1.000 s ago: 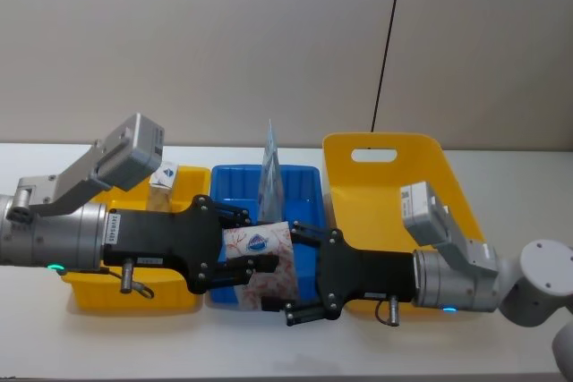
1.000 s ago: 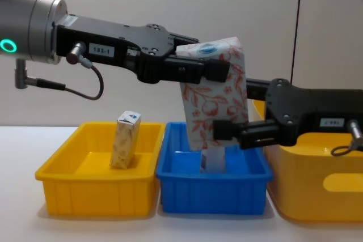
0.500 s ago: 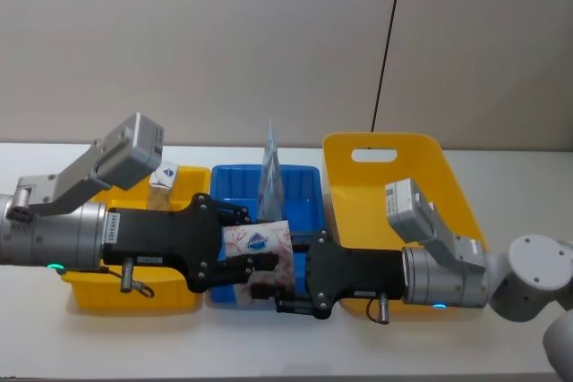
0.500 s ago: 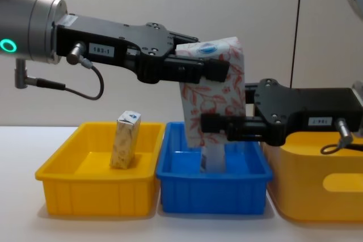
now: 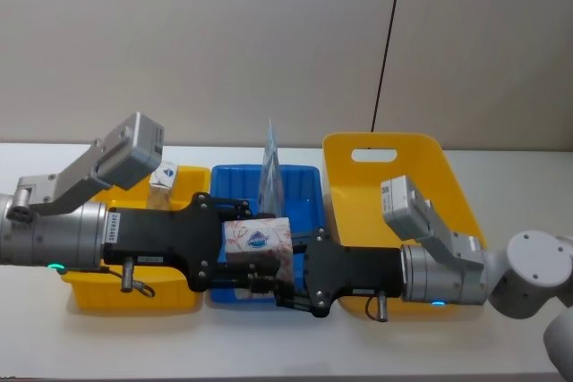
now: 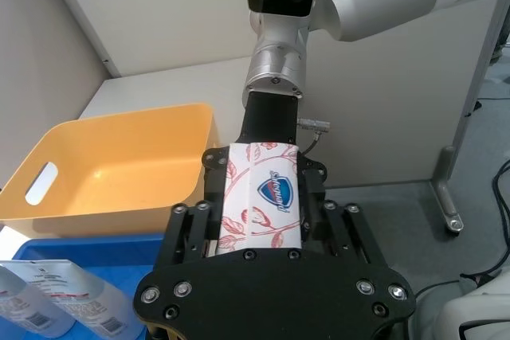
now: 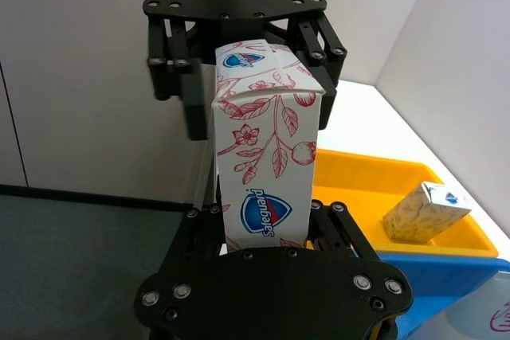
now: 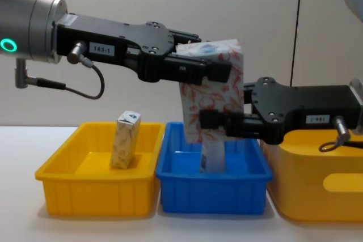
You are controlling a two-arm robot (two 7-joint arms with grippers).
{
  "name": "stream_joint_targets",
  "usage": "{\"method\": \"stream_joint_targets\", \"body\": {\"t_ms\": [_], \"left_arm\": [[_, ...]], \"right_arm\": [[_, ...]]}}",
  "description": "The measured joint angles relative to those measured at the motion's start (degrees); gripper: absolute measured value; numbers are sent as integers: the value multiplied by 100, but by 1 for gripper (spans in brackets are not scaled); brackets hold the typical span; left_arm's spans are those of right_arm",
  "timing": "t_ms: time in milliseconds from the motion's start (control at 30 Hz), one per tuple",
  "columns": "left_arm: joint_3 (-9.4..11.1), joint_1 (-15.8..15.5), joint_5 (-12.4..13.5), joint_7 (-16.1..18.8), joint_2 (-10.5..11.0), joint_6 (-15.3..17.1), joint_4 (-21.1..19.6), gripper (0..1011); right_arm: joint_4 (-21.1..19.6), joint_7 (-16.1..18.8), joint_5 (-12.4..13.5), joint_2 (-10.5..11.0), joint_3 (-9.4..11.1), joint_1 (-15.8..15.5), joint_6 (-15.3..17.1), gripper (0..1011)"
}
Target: Bimanual collaborative sorting of washing and personal care products
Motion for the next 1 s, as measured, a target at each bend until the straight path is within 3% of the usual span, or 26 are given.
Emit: {"method": "stream_joint_targets", "body": {"t_ms": [33,467,567,1000], "left_arm": [[2,0,0,-3,0,0,0,589],[4,0,0,-9,3,0,-1,955],[4,0,1,-9,3,0,0,1001],[1,1,2,-8,3,0,0,1001]], "right_arm": [[-13,-11,2,8,-3,0,12,379],[-119,-64,54,100,-18,-18,32,377],[-171,-76,82,158,-11,-45,33,375],[-561,-172,241,530,121,-286,118,375]]}}
